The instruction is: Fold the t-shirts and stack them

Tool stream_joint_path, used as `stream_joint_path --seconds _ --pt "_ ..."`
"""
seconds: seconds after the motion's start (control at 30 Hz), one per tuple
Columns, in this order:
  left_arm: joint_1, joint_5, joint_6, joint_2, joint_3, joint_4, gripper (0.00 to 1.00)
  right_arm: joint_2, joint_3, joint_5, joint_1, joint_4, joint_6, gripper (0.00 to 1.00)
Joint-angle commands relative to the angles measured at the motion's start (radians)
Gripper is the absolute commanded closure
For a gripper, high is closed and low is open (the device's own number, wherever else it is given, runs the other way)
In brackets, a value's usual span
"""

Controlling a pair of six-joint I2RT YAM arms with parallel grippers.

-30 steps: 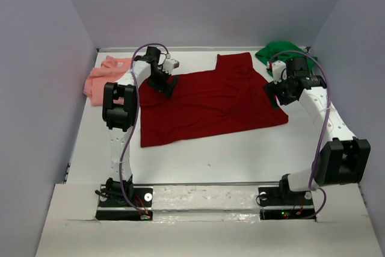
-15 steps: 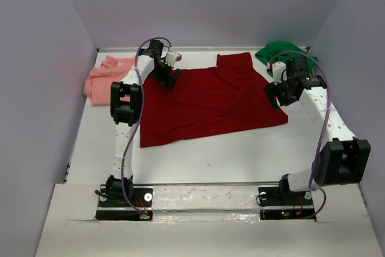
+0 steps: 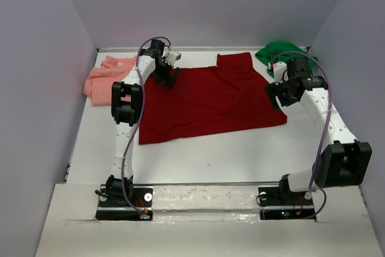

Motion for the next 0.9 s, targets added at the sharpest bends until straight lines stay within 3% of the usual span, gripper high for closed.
stream_joint_path --seconds 0.0,0.17,0.27,0.57,0.67,0.77,0.87 --pt "0.006 -0.098 -0.038 -0.102 -0.102 -0.016 0.01 -0.006 0.038 -0.013 -0.007 0.002 -0.014 0.2" --pt "0.008 -0.237 -0.066 -0.326 -0.26 0.065 0.01 0.067 0.112 -0.149 -0.007 0.05 -0.059 0.2" --pt "0.008 -0.403 -0.092 -0.45 -0.368 0.148 0.01 0.174 0.205 -0.208 -0.007 0.03 -0.08 0.2" --pt "0.013 -0.52 -0.152 -0.596 -0.422 0.194 0.01 0.429 0.412 -0.413 0.004 -0.006 -0.129 0.23" --pt "0.014 -0.53 -0.15 -0.642 -0.487 0.21 0.01 0.558 0.532 -0.456 0.053 -0.065 -0.143 0.36" --pt "0.029 -0.558 -0.129 -0.711 -0.593 0.24 0.01 0.655 0.635 -0.438 0.095 -0.104 -0.157 0.6" --pt "0.06 -0.549 -0.127 -0.78 -0.693 0.274 0.01 0.708 0.696 -0.421 0.147 -0.125 -0.16 0.77"
